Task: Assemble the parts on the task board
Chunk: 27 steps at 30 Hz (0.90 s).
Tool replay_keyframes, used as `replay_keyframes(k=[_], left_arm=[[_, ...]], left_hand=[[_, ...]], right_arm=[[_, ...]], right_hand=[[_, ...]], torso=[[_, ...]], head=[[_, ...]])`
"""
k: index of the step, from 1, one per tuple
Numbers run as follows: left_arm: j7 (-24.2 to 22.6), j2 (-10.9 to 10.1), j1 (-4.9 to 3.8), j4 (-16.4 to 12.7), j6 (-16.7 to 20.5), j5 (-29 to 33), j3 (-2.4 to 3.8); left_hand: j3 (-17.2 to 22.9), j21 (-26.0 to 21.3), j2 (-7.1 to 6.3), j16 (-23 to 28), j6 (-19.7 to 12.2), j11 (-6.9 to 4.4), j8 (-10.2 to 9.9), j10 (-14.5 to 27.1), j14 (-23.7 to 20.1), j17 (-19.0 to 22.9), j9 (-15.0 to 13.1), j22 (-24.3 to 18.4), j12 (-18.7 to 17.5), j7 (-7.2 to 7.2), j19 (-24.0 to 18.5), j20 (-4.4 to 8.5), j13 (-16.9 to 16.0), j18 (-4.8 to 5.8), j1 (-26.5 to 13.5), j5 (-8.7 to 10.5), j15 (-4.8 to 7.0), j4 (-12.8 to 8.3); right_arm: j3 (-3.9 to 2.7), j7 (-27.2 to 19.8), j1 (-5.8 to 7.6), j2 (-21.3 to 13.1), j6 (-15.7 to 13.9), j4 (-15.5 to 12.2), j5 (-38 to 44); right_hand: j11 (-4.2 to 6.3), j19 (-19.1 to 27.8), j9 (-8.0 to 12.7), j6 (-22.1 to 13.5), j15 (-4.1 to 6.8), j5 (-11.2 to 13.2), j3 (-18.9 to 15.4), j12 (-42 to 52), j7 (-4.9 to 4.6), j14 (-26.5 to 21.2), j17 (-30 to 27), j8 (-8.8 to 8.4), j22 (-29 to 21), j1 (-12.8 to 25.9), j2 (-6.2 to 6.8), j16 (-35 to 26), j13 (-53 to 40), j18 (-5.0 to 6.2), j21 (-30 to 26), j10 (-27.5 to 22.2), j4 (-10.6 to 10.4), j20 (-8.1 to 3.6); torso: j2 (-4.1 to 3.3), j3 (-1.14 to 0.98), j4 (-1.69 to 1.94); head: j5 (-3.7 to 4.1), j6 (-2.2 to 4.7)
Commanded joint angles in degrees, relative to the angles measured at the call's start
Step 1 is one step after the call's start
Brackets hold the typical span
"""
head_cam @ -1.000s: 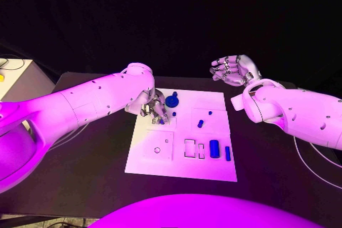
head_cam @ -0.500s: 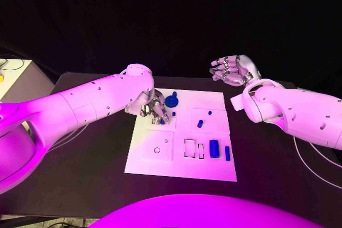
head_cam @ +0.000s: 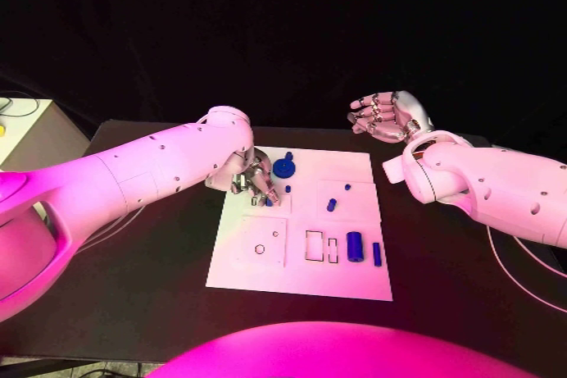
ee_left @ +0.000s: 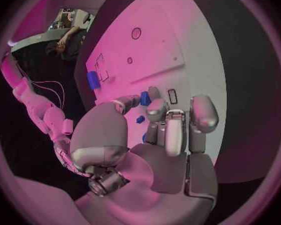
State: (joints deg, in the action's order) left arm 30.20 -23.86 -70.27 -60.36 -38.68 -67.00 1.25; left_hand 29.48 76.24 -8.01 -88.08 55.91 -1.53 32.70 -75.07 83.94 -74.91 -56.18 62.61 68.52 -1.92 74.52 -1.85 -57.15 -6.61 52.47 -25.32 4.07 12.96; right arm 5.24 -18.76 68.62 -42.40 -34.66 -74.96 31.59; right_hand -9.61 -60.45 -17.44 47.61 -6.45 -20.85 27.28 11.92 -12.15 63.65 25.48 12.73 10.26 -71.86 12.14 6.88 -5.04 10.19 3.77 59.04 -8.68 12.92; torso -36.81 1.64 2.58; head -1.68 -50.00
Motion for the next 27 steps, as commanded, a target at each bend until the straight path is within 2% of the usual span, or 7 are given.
replay_keyframes(k=[1, 13, 17, 18, 19, 27], left_arm=[[-0.39, -0.23, 0.06, -0.21, 0.21, -0.1, 0.0], [-0.46, -0.9, 0.06, -0.85, 0.44, -0.37, 0.16], [-0.48, -1.0, 0.06, -1.01, 0.51, -0.3, 0.17], [-0.49, -1.0, 0.06, -1.03, 0.54, -0.27, 0.18], [-0.49, -0.99, 0.06, -1.04, 0.57, -0.22, 0.18], [-0.54, -1.03, 0.06, -1.13, 0.95, 0.21, 0.19]], left_hand=[[-0.33, -0.21, -0.47, -0.29, -0.09, -0.06, -0.23, -0.12, 5.32, -12.68, 0.05, 0.07, 0.11, -0.31, 0.33, -0.05, 0.09, 1.06, -0.01, 0.38, 0.46, 0.05], [-1.61, -0.28, -0.6, -0.3, 0.0, -0.06, -0.29, -0.15, 5.32, -12.7, 0.07, 0.01, 0.13, -0.31, 0.31, -0.05, 0.05, 1.05, 0.28, 1.06, 0.46, 0.95], [-2.49, -0.3, -0.66, -0.32, 0.04, -0.07, -0.35, -0.13, 5.33, -12.74, 0.08, 0.03, 0.1, -0.3, 0.33, -0.04, 0.08, 1.06, 0.79, 2.05, 0.46, 1.52], [-3.12, -0.33, -0.42, -0.31, 0.08, -0.08, -0.41, -0.11, 5.32, -12.72, 0.11, 0.04, 0.06, -0.29, 0.34, -0.06, 0.13, 1.07, 1.28, 4.3, 0.47, 2.08], [-3.52, -0.37, -0.08, -0.3, 0.08, -0.05, -0.49, -0.12, 5.32, -12.71, 0.13, 0.02, 0.07, -0.28, 0.33, -0.05, 0.11, 1.05, 1.98, 7.48, 0.46, 2.64], [-4.11, -0.43, -0.13, -0.29, 0.09, -0.02, -0.57, -0.11, 5.32, -12.7, 0.17, -0.04, 0.04, -0.34, 0.29, -0.07, 0.14, 1.04, 2.24, 8.47, 0.43, 3.27]], right_arm=[[-0.02, -0.43, -0.02, -0.08, 0.6, -0.1, 0.0], [-0.02, -0.41, -0.02, -0.17, 0.61, -0.08, 0.0], [-0.02, -0.41, -0.03, -0.16, 0.62, -0.07, 0.0], [-0.02, -0.41, -0.03, -0.15, 0.63, -0.06, 0.0], [-0.02, -0.41, -0.03, -0.14, 0.64, -0.05, 0.0], [-0.02, -0.41, -0.07, -0.1, 0.66, -0.01, 0.0]], right_hand=[[-0.2, 0.37, 0.06, -0.37, -0.29, -0.36, 0.08, -0.3, -1.54, -0.06, -0.09, -0.34, -0.05, 0.14, -0.01, -0.32, 0.05, 0.31, -0.12, -0.02, 0.42, 0.01], [-0.22, 0.4, 0.07, -0.38, -0.3, -0.35, 0.07, -0.31, -1.56, -0.08, -0.13, -0.36, -0.11, 0.17, -0.01, -0.36, 0.1, 0.31, -0.12, -0.03, 0.44, 0.02], [-0.24, 0.43, 0.08, -0.39, -0.32, -0.35, 0.04, -0.32, -1.58, -0.1, -0.17, -0.38, -0.18, 0.23, 0.0, -0.4, 0.16, 0.3, -0.12, -0.05, 0.45, 0.04], [-0.24, 0.43, 0.08, -0.39, -0.32, -0.35, 0.04, -0.32, -1.58, -0.1, -0.17, -0.38, -0.18, 0.23, 0.0, -0.4, 0.16, 0.3, -0.12, -0.05, 0.45, 0.04], [-0.24, 0.43, 0.08, -0.39, -0.32, -0.35, 0.04, -0.32, -1.58, -0.1, -0.17, -0.38, -0.18, 0.23, 0.0, -0.4, 0.16, 0.3, -0.12, -0.05, 0.45, 0.04], [-0.24, 0.43, 0.08, -0.39, -0.32, -0.35, 0.04, -0.32, -1.58, -0.1, -0.17, -0.38, -0.18, 0.23, 0.0, -0.4, 0.16, 0.3, -0.12, -0.05, 0.45, 0.04]], torso=[[0.0, 0.03, 0.02], [-0.02, 0.05, 0.01], [0.03, 0.01, 0.04], [0.01, 0.01, 0.02], [0.01, 0.01, 0.04], [0.01, 0.02, 0.03]], head=[[0.02, 0.0], [-0.04, 0.0], [-0.07, 0.0], [-0.07, 0.0], [-0.04, 0.0], [-0.08, 0.0]])
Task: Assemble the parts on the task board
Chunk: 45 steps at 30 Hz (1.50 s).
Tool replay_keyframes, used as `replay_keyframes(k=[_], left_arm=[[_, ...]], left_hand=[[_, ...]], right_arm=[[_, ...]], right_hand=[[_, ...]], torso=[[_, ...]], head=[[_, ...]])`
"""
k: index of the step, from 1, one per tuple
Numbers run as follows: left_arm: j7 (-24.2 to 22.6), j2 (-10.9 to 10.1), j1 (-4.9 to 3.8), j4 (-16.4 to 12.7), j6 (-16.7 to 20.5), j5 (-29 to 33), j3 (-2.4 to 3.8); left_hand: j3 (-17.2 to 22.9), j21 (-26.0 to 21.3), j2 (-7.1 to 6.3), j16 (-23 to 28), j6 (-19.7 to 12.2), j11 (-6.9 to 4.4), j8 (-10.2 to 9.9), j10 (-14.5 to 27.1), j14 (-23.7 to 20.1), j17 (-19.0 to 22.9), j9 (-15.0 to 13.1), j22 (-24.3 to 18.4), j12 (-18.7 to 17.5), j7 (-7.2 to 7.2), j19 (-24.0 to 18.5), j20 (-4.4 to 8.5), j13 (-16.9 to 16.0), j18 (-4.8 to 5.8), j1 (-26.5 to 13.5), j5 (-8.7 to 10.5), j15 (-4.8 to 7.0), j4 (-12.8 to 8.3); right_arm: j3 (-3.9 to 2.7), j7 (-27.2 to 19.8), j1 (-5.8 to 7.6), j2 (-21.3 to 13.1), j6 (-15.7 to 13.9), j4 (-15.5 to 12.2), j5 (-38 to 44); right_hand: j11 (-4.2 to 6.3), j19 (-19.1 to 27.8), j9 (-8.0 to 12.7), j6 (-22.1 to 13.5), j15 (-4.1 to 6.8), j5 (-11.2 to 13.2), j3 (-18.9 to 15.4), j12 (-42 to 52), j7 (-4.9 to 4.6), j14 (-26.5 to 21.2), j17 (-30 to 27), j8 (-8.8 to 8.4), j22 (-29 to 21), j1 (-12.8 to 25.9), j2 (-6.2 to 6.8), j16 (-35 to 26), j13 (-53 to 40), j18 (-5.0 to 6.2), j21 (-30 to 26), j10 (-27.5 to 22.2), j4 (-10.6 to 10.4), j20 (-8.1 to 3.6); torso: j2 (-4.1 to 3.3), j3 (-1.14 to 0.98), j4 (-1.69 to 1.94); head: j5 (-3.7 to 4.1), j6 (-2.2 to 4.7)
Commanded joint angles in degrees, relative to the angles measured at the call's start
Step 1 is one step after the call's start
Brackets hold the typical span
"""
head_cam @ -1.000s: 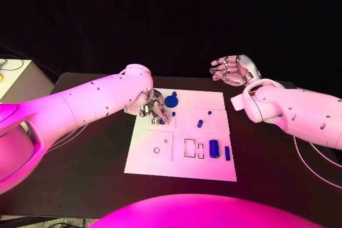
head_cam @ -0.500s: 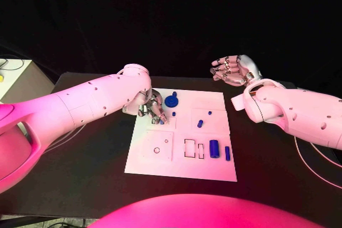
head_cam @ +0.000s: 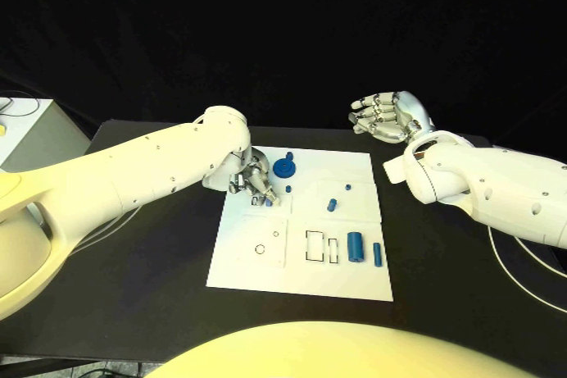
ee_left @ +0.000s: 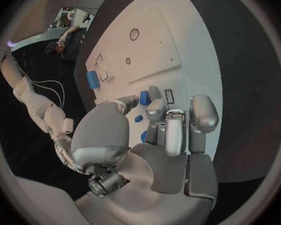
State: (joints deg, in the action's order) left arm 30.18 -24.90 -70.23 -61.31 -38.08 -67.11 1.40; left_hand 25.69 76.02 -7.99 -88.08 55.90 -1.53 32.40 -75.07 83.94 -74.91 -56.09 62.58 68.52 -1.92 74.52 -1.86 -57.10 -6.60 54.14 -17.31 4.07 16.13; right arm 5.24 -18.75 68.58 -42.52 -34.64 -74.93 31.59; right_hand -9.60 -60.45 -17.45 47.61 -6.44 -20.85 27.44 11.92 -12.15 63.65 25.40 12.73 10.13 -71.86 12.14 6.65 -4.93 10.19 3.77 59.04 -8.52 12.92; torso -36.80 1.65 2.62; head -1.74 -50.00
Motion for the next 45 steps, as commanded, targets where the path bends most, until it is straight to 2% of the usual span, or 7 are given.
replay_keyframes(k=[1, 15, 28, 35, 38, 40, 45], left_arm=[[-0.52, -0.02, 0.01, -0.22, 0.41, 0.38, 0.04], [-0.75, -1.62, 0.01, -2.36, 2.09, 0.34, 0.29], [-1.06, -4.76, 0.0, -6.92, 4.43, 1.56, 2.24], [-1.69, -7.95, 0.21, -10.93, 11.02, 4.73, 3.43], [-2.06, -10.19, 0.81, -13.29, 15.45, 6.61, 3.89], [-2.32, -12.06, 1.41, -15.24, 19.47, 7.8, 4.16], [-2.77, -15.56, 2.82, -19.14, 27.58, 9.04, 4.42]], left_hand=[[-0.51, -0.24, -0.24, -0.25, 0.09, -0.02, -0.29, -0.05, 5.3, -12.64, 0.09, -0.06, -0.04, -0.35, 0.27, -0.07, 0.22, 1.03, 0.59, 0.65, 0.42, 0.21], [-1.84, -0.55, -0.8, -0.02, -0.08, 0.05, -0.44, 0.4, 5.19, -12.31, 0.12, -0.57, -0.58, -0.43, -0.02, -0.1, 0.97, 0.92, 0.36, 1.56, 0.39, 0.49], [-1.97, -0.93, -0.67, 0.31, -0.34, 0.08, -0.54, 0.8, 5.04, -11.84, 0.12, -1.24, -1.04, -0.48, -0.41, -0.11, 1.6, 0.78, 0.68, 1.51, 0.39, 0.39], [-2.41, -3.9, 0.49, 2.87, -3.03, 0.87, -1.22, 4.74, 3.73, -8.39, -0.12, -5.8, -4.65, -1.38, -3.22, -0.57, 6.56, -0.07, 3.9, 0.8, -0.17, 0.27], [-1.1, -8.25, 0.84, 7.26, -6.12, 2.03, -2.87, 10.58, 1.26, -2.76, 0.76, -12.24, -10.06, -2.72, -7.19, -1.4, 13.64, -1.21, 7.15, 0.45, -1.13, 0.12], [0.86, -9.49, 1.27, 8.63, -7.45, 2.51, -3.68, 13.89, 0.47, -0.99, 1.59, -13.83, -13.17, -3.27, -7.97, -1.79, 17.77, -1.53, 10.03, 0.28, -1.52, -0.46], [2.24, -9.94, -1.18, 8.43, -10.69, 3.86, -6.57, 15.4, 0.55, -0.94, 4.68, -14.06, -14.01, -4.99, -7.49, -2.72, 19.28, -1.48, 12.71, 0.58, -2.56, -0.39]], right_arm=[[-0.02, -0.42, -0.05, 0.01, 0.64, -0.04, 0.0], [-0.02, -0.4, -0.17, -0.11, 0.64, 0.0, 0.0], [-0.02, -0.39, -0.57, -0.28, 0.66, 0.1, -0.01], [-0.02, -0.4, -0.65, -0.4, 0.66, 0.18, -0.06], [-0.02, -0.43, -0.69, -0.53, 0.64, 0.24, -0.1], [-0.01, -0.44, -0.7, -0.63, 0.64, 0.33, -0.13], [0.0, -0.46, -0.72, -0.94, 0.58, 0.58, -0.18]], right_hand=[[-0.24, 0.44, 0.08, -0.39, -0.33, -0.35, -0.12, -0.32, -1.58, -0.11, -0.1, -0.38, -0.05, 0.23, 0.0, -0.17, 0.05, 0.3, -0.12, -0.05, 0.29, 0.04], [-0.27, 0.49, 0.09, -0.39, -0.36, -0.36, -0.17, -0.33, -1.6, -0.12, -0.18, -0.42, -0.18, 0.34, -0.01, -0.25, 0.16, 0.31, -0.11, -0.07, 0.3, 0.07], [-0.27, 0.49, 0.09, -0.39, -0.36, -0.36, -0.17, -0.33, -1.6, -0.12, -0.18, -0.42, -0.18, 0.34, -0.01, -0.25, 0.16, 0.31, -0.11, -0.07, 0.3, 0.07], [-0.29, 0.53, 0.1, -0.41, -0.38, -0.38, -0.22, -0.33, -1.62, -0.12, -0.25, -0.46, -0.3, 0.46, -0.02, -0.3, 0.25, 0.31, -0.11, -0.09, 0.29, 0.1], [-0.29, 0.53, 0.1, -0.41, -0.38, -0.38, -0.22, -0.33, -1.62, -0.12, -0.25, -0.46, -0.3, 0.46, -0.02, -0.3, 0.25, 0.31, -0.11, -0.09, 0.29, 0.1], [-0.29, 0.53, 0.1, -0.41, -0.38, -0.38, -0.22, -0.33, -1.62, -0.12, -0.25, -0.46, -0.3, 0.46, -0.02, -0.3, 0.25, 0.31, -0.11, -0.09, 0.29, 0.1], [-0.29, 0.53, 0.1, -0.41, -0.38, -0.38, -0.22, -0.33, -1.62, -0.12, -0.25, -0.46, -0.3, 0.46, -0.02, -0.3, 0.25, 0.31, -0.11, -0.09, 0.29, 0.1]], torso=[[0.0, 0.01, -0.02], [0.03, 0.0, 0.01], [0.01, 0.02, -0.02], [-0.04, -0.02, -0.1], [0.0, -0.07, -0.03], [0.04, -0.08, -0.02], [0.13, -0.11, 0.16]], head=[[-0.06, 0.0], [0.05, 0.0], [0.02, 0.0], [0.1, 0.0], [0.29, 0.0], [0.39, 0.0], [0.52, 0.0]])
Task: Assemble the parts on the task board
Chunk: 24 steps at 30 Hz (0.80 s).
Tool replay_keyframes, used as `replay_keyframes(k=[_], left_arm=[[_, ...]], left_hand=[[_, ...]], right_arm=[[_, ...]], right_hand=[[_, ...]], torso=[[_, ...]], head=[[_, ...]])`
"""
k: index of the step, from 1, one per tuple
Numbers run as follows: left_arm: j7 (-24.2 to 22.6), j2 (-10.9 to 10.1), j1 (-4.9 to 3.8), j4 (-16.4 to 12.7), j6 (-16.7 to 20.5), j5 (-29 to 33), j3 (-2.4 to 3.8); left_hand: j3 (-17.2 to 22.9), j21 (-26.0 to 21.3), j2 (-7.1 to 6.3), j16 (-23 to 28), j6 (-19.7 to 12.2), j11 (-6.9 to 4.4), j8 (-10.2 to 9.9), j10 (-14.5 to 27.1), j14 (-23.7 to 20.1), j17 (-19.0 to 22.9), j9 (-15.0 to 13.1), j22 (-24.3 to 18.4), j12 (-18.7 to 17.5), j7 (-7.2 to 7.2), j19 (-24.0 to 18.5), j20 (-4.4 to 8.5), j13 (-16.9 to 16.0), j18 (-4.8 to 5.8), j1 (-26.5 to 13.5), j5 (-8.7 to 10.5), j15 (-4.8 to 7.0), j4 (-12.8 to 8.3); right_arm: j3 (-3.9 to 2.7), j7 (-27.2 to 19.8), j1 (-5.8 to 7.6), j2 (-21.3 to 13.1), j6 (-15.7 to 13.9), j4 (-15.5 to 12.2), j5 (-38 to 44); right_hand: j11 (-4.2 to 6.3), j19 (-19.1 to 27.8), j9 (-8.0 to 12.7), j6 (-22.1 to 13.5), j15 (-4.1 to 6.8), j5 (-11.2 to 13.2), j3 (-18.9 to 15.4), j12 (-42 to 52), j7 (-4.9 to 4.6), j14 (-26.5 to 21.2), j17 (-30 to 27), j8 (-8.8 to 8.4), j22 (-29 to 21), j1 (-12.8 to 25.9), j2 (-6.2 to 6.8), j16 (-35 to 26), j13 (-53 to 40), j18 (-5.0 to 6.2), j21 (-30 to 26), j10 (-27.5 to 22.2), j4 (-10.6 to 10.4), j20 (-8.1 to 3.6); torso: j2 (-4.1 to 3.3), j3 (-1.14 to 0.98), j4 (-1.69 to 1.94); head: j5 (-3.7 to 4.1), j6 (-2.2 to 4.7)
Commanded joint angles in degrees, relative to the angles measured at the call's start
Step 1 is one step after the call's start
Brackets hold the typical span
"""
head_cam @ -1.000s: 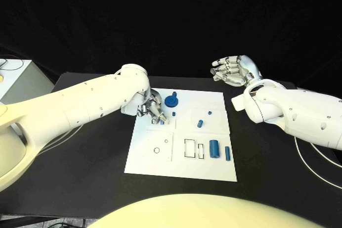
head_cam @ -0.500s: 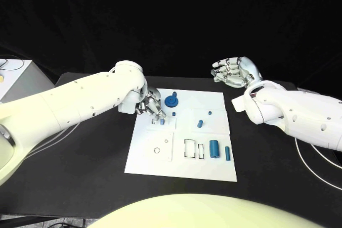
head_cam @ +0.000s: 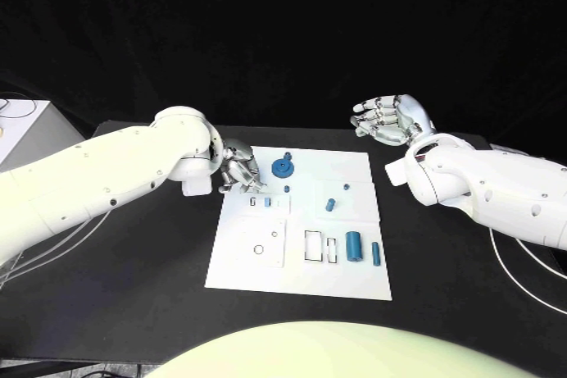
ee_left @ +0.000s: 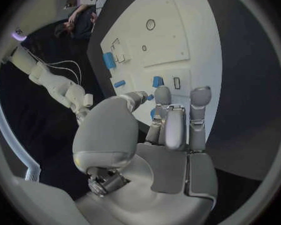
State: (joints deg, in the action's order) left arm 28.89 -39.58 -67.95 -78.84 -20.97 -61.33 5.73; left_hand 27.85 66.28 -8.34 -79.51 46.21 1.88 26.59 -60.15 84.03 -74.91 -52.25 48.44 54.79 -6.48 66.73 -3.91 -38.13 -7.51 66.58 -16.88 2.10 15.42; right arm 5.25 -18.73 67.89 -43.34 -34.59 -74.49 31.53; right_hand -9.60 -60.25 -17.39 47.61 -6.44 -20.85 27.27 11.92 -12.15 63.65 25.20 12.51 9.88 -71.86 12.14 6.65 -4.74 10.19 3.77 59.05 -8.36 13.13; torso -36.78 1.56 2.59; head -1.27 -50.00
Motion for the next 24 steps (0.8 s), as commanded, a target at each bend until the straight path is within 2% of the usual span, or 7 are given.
replay_keyframes(k=[1, 6, 14, 17, 24], left_arm=[[-1.55, -1.56, 1.01, -2.5, 12.21, 3.19, 0.11], [-1.7, -3.53, 3.11, -5.99, 18.37, 0.93, 0.18], [-1.35, -4.24, 6.38, -8.52, 25.8, -5.65, 0.19], [-1.11, -4.14, 7.27, -8.85, 27.28, -8.63, 0.19], [-0.79, -4.01, 8.58, -9.47, 28.17, -12.68, 0.19]], left_hand=[[-0.34, -0.05, -1.46, -0.37, -1.81, 0.83, -1.29, 0.57, 0.59, -1.14, 1.43, 0.36, -0.2, -0.87, 0.59, -0.92, 0.42, -0.51, 0.15, 0.36, -0.91, 0.76], [-3.54, 0.47, -2.14, -1.22, -1.07, 1.1, -0.62, 0.29, 1.1, -1.89, 2.56, 1.23, 0.4, -1.02, 1.59, -1.39, 0.84, -0.45, -3.01, 0.67, -1.23, 1.36], [-6.16, 1.32, -1.44, -1.99, -0.49, 0.69, 0.78, -0.1, 1.56, -2.66, 3.15, 2.61, 0.84, -0.49, 2.73, -1.12, 1.31, -0.2, -6.56, 0.67, -0.9, 1.47], [-6.66, 1.6, -1.24, -2.18, -0.04, 0.46, 1.69, -0.28, 1.68, -2.84, 3.09, 3.04, 1.04, -0.21, 3.06, -0.96, 1.44, -0.12, -7.08, 0.54, -0.72, 1.45], [-7.57, 1.87, -0.99, -2.4, 0.29, 0.13, 3.13, -0.46, 1.8, -3.02, 2.98, 3.45, 1.3, 0.19, 3.36, -0.71, 1.63, -0.04, -8.37, 0.52, -0.45, 1.47]], right_arm=[[-0.01, -0.48, -0.03, -0.17, 0.52, 0.21, -0.14], [0.03, -0.47, -0.05, -0.41, 0.45, 0.28, -0.16], [0.1, -0.43, -0.08, -0.55, 0.37, 0.22, -0.16], [0.12, -0.4, -0.08, -0.61, 0.35, 0.18, -0.15], [0.14, -0.37, -0.11, -0.69, 0.32, 0.18, -0.15]], right_hand=[[-0.3, 0.34, 0.05, -0.41, -0.38, -0.4, -0.06, -0.33, -1.62, -0.12, -0.09, -0.26, -0.11, 0.48, -0.04, -0.34, 0.1, 0.32, -0.1, -0.09, 0.16, -0.09], [-0.3, 0.34, 0.05, -0.41, -0.38, -0.4, -0.06, -0.33, -1.62, -0.12, -0.09, -0.26, -0.11, 0.48, -0.04, -0.34, 0.1, 0.32, -0.1, -0.09, 0.16, -0.09], [-0.3, 0.34, 0.05, -0.41, -0.38, -0.4, -0.06, -0.33, -1.62, -0.12, -0.09, -0.26, -0.11, 0.48, -0.04, -0.34, 0.1, 0.32, -0.1, -0.09, 0.16, -0.09], [-0.3, 0.34, 0.05, -0.41, -0.38, -0.4, -0.06, -0.33, -1.62, -0.12, -0.09, -0.26, -0.11, 0.48, -0.04, -0.34, 0.1, 0.32, -0.1, -0.09, 0.16, -0.09], [-0.3, 0.34, 0.05, -0.41, -0.38, -0.4, -0.06, -0.33, -1.62, -0.12, -0.09, -0.26, -0.11, 0.48, -0.04, -0.34, 0.1, 0.32, -0.1, -0.09, 0.16, -0.09]], torso=[[0.15, -0.03, 0.19], [0.16, 0.05, 0.25], [0.07, 0.01, 0.17], [0.04, 0.04, 0.11], [0.12, -0.01, 0.17]], head=[[0.02, 0.0], [0.24, 0.0], [0.08, 0.0], [0.19, 0.0], [0.26, 0.0]])
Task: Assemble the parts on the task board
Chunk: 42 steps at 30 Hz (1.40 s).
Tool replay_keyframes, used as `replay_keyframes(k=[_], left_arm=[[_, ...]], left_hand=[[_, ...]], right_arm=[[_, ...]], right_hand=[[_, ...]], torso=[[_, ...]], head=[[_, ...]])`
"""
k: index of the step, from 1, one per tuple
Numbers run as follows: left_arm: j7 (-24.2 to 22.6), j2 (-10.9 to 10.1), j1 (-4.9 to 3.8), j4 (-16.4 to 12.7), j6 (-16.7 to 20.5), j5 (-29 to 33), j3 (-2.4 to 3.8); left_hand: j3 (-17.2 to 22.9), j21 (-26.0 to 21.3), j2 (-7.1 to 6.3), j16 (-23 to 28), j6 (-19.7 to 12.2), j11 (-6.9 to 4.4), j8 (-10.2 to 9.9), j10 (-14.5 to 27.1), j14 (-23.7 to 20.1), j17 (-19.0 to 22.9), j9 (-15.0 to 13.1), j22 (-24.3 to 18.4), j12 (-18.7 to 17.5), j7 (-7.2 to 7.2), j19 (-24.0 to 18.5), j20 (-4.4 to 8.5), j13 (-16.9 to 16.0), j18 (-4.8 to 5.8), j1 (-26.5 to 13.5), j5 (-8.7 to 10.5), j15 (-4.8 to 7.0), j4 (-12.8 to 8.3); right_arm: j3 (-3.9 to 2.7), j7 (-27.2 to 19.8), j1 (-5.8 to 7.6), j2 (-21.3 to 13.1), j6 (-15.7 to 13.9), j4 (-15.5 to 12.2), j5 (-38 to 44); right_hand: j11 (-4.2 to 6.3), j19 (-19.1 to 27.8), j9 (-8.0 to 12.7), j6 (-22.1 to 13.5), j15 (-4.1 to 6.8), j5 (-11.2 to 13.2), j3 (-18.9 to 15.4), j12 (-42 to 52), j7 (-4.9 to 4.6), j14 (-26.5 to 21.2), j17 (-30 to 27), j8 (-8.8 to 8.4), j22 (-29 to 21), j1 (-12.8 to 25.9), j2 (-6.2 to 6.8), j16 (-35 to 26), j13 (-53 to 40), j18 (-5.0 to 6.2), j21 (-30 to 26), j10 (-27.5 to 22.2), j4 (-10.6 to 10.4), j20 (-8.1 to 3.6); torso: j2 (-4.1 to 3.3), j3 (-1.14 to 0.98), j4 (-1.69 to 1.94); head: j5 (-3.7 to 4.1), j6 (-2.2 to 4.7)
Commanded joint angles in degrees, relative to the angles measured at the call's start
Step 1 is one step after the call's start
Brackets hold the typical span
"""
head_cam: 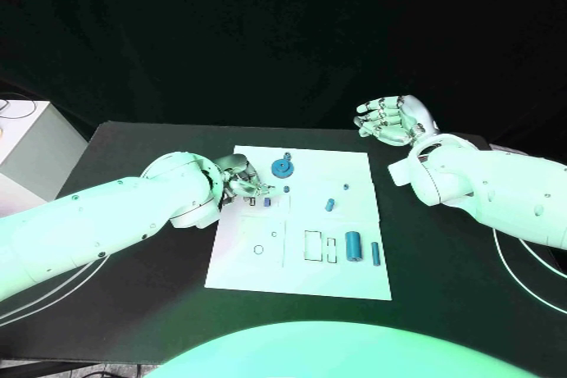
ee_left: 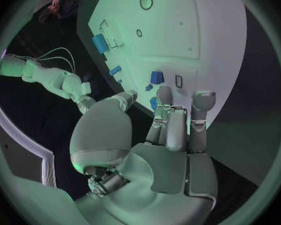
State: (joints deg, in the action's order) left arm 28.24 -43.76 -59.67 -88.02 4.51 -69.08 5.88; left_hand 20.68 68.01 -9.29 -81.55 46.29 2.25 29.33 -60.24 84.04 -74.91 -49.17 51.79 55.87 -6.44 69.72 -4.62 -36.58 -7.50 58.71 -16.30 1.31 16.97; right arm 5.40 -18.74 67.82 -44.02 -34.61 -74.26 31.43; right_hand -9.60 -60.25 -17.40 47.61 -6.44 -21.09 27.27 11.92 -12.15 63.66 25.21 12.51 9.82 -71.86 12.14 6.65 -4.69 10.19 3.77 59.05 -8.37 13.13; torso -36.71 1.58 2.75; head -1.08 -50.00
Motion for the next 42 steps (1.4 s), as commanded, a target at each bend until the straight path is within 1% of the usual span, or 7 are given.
replay_keyframes(k=[1, 6, 7, 11, 24, 36, 42], left_arm=[[-0.11, 0.2, 0.42, -0.29, 2.57, -5.27, 0.04], [0.07, 0.34, 0.99, -0.23, 1.58, -6.45, 0.04], [0.09, 0.41, 1.11, -0.22, 1.31, -6.53, 0.04], [0.15, 0.72, 1.34, -0.13, 0.4, -6.39, 0.03], [0.27, 2.14, 1.82, 0.87, -2.43, -5.76, -0.06], [0.41, 2.39, 1.92, 1.56, -4.93, -5.79, -0.19], [0.43, 2.53, 1.95, 1.55, -5.41, -5.8, -0.22]], left_hand=[[-0.5, 0.23, -0.01, -0.46, 0.3, -0.31, 0.7, -0.4, 1.84, -3.15, -0.16, 0.23, 0.28, 0.23, 0.46, 0.04, 0.1, -0.03, -0.6, -0.07, 0.4, -0.09], [-0.8, 0.56, 0.18, -0.76, 0.7, -0.62, 2.14, -0.91, 2.0, -3.49, -0.48, 0.77, 0.95, 0.61, 0.77, 0.26, -0.51, 0.07, -0.73, -0.1, 0.65, -0.12], [-0.82, 0.67, 0.28, -0.84, 0.84, -0.79, 2.86, -1.09, 2.04, -3.55, -0.64, 0.93, 1.2, 0.79, 0.87, 0.38, -0.66, 0.1, -0.5, -0.24, 0.79, -0.16], [-0.83, 0.74, 0.32, -0.88, 0.95, -0.96, 3.7, -1.35, 2.06, -3.56, -0.8, 1.03, 1.56, 1.0, 0.92, 0.52, -0.95, 0.11, -0.08, -0.47, 0.94, -0.18], [-0.78, 0.76, 0.36, -0.9, 1.03, -1.14, 4.64, -1.38, 2.04, -3.54, -0.96, 1.07, 1.73, 1.19, 0.9, 0.66, -1.0, 0.13, 0.52, -0.64, 1.09, -0.22], [-0.53, 0.82, 0.56, -0.94, 0.96, -1.28, 5.58, -1.4, 2.03, -3.56, -1.06, 1.19, 1.92, 1.34, 0.91, 0.79, -1.06, 0.15, 1.45, -0.79, 1.21, -0.25], [-0.39, 1.06, 0.64, -1.16, 0.98, -1.45, 6.59, -2.38, 2.13, -3.82, -1.19, 1.59, 3.16, 1.53, 1.08, 0.91, -2.51, 0.22, 2.21, -0.8, 1.35, -0.27]], right_arm=[[0.0, -0.37, -0.05, -0.01, 0.35, -0.07, -0.04], [0.01, -0.36, -0.09, -0.01, 0.41, -0.04, -0.04], [0.01, -0.36, -0.12, -0.01, 0.42, -0.03, -0.04], [0.01, -0.35, -0.23, 0.01, 0.5, 0.0, -0.04], [0.02, -0.36, -0.36, 0.11, 0.67, -0.01, -0.04], [0.02, -0.36, -0.38, 0.08, 0.76, -0.02, -0.04], [0.02, -0.38, -0.41, 0.07, 0.79, -0.03, -0.04]], right_hand=[[-0.3, 0.34, 0.06, -0.41, -0.39, -0.16, -0.06, -0.33, -1.63, -0.12, -0.09, -0.26, -0.05, 0.48, -0.03, -0.34, 0.06, 0.32, -0.1, -0.09, 0.16, -0.09], [-0.3, 0.34, 0.06, -0.41, -0.39, -0.16, -0.06, -0.33, -1.63, -0.12, -0.09, -0.26, -0.05, 0.48, -0.03, -0.34, 0.06, 0.32, -0.1, -0.09, 0.16, -0.09], [-0.3, 0.34, 0.06, -0.41, -0.39, -0.16, -0.06, -0.33, -1.63, -0.12, -0.09, -0.26, -0.05, 0.48, -0.03, -0.34, 0.06, 0.32, -0.1, -0.09, 0.16, -0.09], [-0.3, 0.34, 0.06, -0.41, -0.39, -0.16, -0.06, -0.33, -1.63, -0.12, -0.09, -0.26, -0.05, 0.48, -0.03, -0.34, 0.06, 0.32, -0.1, -0.09, 0.16, -0.09], [-0.3, 0.34, 0.06, -0.41, -0.39, -0.16, -0.06, -0.33, -1.63, -0.12, -0.09, -0.26, -0.05, 0.48, -0.03, -0.34, 0.06, 0.32, -0.1, -0.09, 0.16, -0.09], [-0.3, 0.35, 0.07, -0.36, -0.39, -0.25, -0.1, -0.29, -1.63, -0.03, -0.3, -0.33, -0.41, 0.57, -0.09, -0.46, 0.34, 0.34, -0.04, -0.06, 0.33, -0.05], [-0.3, 0.35, 0.07, -0.36, -0.39, -0.25, -0.1, -0.29, -1.63, -0.03, -0.3, -0.33, -0.41, 0.57, -0.09, -0.46, 0.34, 0.34, -0.04, -0.06, 0.33, -0.05]], torso=[[0.06, -0.04, 0.02], [0.0, 0.01, 0.0], [-0.02, 0.03, -0.01], [0.0, 0.03, 0.02], [0.02, 0.01, 0.0], [0.01, 0.02, 0.04], [0.03, 0.02, 0.0]], head=[[0.07, 0.0], [0.13, 0.0], [0.12, 0.0], [0.15, 0.0], [0.23, 0.0], [0.3, 0.0], [0.31, 0.0]])
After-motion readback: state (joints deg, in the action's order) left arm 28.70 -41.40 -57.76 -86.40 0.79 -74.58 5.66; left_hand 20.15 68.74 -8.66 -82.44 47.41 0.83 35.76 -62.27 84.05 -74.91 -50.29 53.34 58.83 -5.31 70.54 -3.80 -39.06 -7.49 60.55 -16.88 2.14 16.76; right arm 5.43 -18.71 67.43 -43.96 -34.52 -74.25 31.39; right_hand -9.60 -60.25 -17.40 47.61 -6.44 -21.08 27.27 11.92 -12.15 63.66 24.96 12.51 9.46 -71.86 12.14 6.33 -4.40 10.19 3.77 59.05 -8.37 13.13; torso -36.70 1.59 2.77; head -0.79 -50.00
